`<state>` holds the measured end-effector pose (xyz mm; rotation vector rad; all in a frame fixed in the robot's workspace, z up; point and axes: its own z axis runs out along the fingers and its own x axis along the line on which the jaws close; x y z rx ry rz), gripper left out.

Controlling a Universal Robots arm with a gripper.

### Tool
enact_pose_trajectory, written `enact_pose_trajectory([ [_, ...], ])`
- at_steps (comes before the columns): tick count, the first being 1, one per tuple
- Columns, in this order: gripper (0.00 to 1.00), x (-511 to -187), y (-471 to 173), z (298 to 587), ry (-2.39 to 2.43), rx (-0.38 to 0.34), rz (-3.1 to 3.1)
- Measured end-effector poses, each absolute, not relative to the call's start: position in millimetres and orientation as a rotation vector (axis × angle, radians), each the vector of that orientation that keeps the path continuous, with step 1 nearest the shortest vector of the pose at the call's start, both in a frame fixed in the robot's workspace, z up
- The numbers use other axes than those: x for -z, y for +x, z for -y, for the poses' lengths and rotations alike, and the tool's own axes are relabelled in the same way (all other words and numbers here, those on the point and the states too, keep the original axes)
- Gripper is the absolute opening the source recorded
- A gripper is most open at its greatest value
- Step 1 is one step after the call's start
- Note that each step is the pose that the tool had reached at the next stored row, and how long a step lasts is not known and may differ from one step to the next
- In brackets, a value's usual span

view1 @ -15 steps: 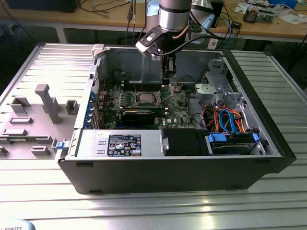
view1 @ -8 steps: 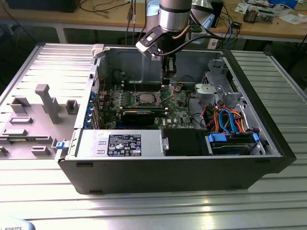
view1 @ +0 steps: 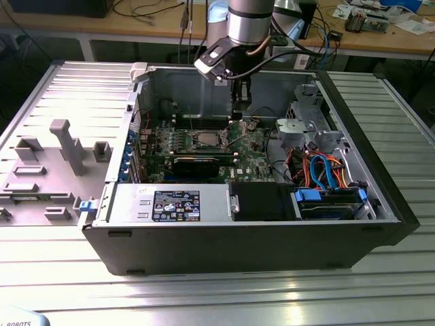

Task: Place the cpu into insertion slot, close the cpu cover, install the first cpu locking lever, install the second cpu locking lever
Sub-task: 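Close the cpu cover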

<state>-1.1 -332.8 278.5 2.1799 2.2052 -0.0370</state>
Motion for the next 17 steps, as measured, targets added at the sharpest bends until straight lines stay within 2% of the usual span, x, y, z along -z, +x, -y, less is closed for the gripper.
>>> enact_pose_trajectory([
  [17, 0.11, -278.5, 3.6, 332.8, 2.18, 0.037, -2.206],
])
